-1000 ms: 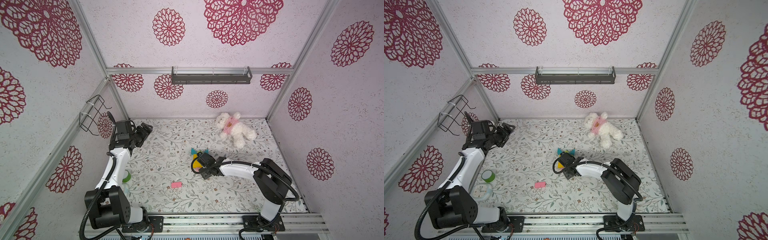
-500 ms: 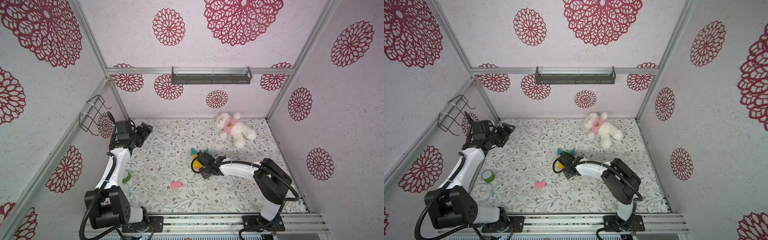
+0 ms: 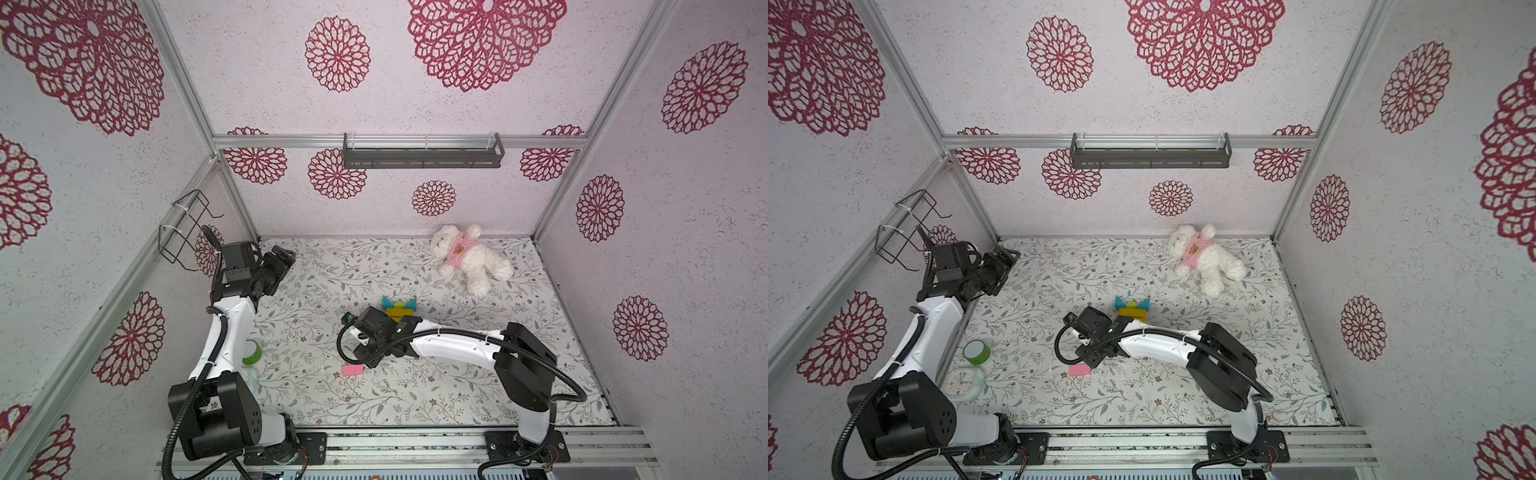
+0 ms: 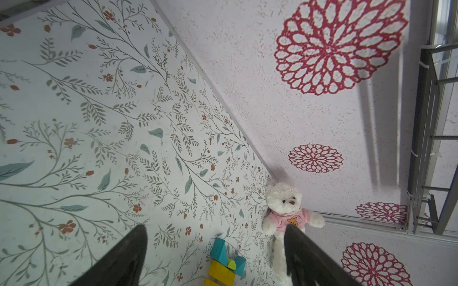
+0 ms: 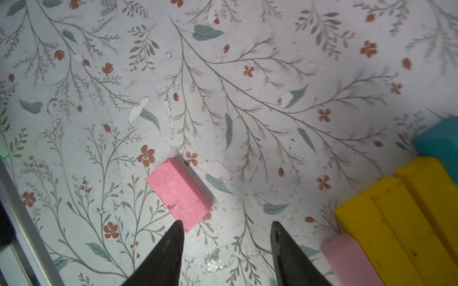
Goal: Assemble a carrot with building blocks
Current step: Pick up the building block from the center of the board.
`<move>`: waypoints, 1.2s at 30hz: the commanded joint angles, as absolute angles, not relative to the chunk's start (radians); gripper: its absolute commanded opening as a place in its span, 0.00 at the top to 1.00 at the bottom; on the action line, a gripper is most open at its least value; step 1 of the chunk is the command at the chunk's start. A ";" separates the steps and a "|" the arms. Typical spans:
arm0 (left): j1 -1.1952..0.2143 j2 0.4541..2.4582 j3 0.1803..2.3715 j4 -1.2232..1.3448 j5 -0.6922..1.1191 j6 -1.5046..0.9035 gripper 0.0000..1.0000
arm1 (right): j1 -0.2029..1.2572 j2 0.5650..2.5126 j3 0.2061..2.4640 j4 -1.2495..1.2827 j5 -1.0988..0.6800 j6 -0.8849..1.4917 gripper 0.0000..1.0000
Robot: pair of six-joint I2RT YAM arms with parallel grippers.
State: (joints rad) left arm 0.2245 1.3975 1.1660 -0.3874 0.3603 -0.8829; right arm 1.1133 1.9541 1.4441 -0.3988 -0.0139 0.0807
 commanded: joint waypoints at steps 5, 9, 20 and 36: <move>0.227 1.379 1.172 -0.387 0.362 -0.876 0.12 | 1.124 2.050 1.540 -0.433 -0.139 -0.029 0.39; 0.227 1.382 1.171 -0.384 0.368 -0.878 0.12 | 1.127 2.088 1.554 -0.438 -0.156 -0.047 0.40; 0.227 1.379 1.170 -0.377 0.381 -0.885 0.12 | 1.163 2.099 1.513 -0.442 -0.128 -0.046 0.45; 0.227 1.382 1.167 -0.373 0.384 -0.892 0.12 | 1.166 2.009 1.399 -0.335 -0.039 0.015 0.68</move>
State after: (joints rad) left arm 0.2253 1.3975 1.1660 -0.3866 0.3771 -0.8841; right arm 1.1625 2.0590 1.4239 -0.3286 -0.0727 -0.0124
